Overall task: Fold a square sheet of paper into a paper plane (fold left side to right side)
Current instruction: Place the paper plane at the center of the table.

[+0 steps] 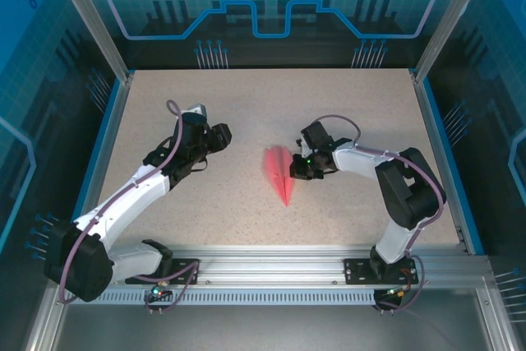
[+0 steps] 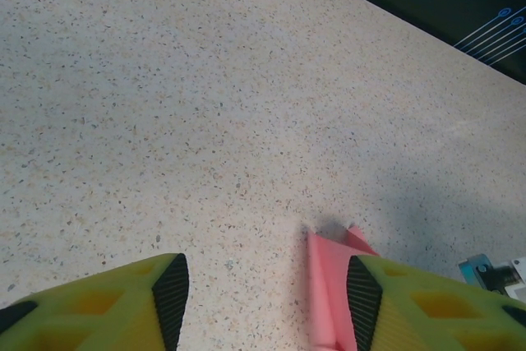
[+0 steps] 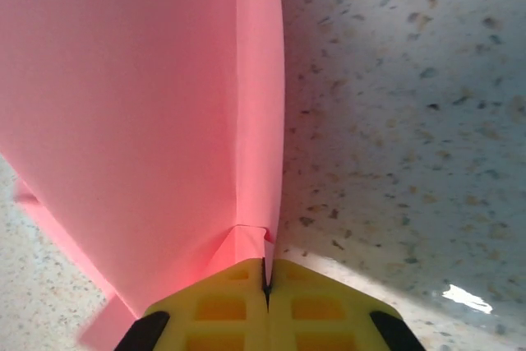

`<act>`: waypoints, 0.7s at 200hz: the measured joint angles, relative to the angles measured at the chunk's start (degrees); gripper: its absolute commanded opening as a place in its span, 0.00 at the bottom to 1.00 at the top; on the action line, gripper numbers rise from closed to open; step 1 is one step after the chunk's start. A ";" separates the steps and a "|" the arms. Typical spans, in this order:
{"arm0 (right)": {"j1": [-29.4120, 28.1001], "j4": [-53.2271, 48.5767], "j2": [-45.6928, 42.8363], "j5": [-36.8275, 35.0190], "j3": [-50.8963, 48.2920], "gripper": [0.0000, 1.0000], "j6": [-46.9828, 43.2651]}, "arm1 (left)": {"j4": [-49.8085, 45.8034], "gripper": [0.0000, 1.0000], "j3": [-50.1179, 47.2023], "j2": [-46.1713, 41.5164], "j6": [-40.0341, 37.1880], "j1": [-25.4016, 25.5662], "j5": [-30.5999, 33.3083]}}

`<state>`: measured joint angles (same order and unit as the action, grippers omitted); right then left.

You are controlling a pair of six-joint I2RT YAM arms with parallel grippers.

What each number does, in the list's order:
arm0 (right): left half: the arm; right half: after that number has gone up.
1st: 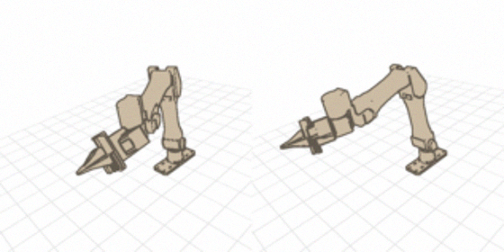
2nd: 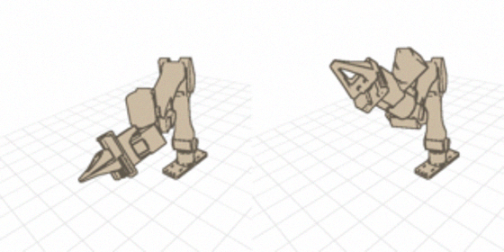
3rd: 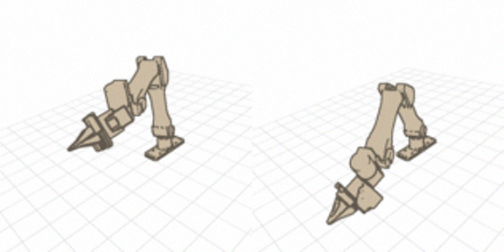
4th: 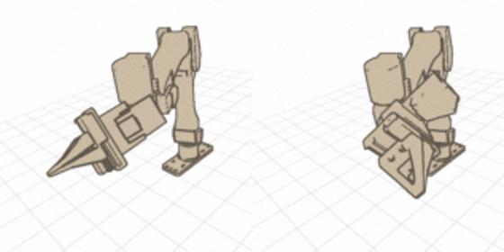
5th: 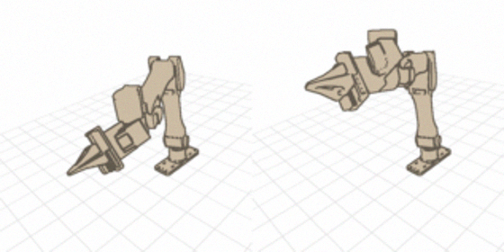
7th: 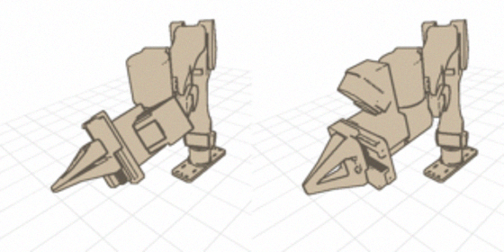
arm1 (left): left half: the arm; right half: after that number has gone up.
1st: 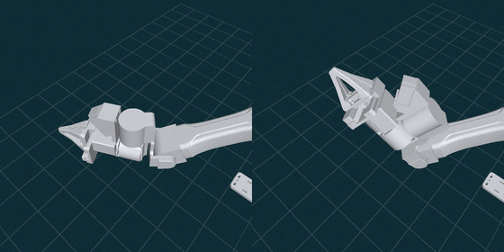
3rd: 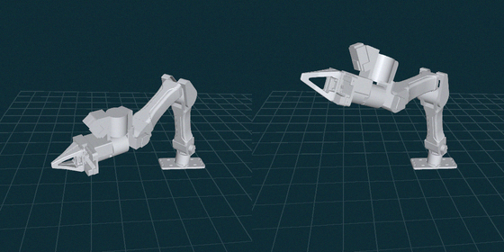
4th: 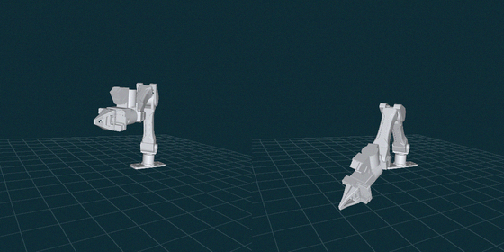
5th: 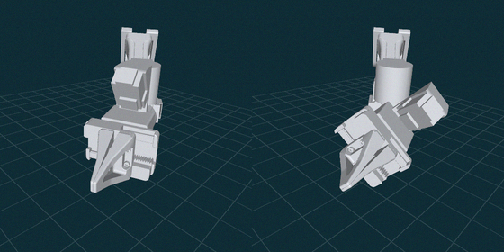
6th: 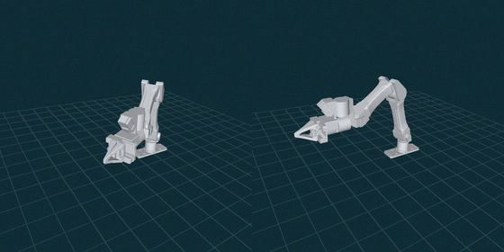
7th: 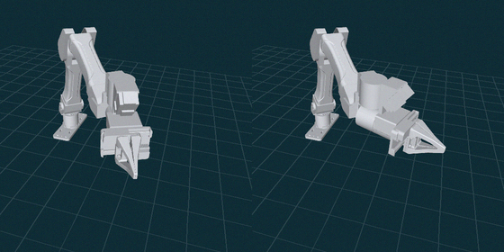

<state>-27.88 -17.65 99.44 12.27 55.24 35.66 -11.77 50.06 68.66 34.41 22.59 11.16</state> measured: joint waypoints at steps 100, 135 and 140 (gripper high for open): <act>0.50 -7.37 -7.76 -6.34 0.15 0.44 -4.52 | 0.04 0.89 0.00 -0.09 -0.13 -0.57 -0.90; -2.49 -11.41 -11.06 -6.88 2.14 0.56 -7.06 | 0.07 0.92 0.02 -0.17 -0.48 -1.44 -3.48; -3.30 -11.82 -11.06 -6.82 2.40 0.57 -7.41 | 0.09 0.92 0.02 -0.17 -0.48 -1.44 -3.63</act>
<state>-31.18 -29.47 88.38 5.45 57.65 28.25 -11.68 50.09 68.49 33.93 21.15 7.53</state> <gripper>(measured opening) 0.549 0.919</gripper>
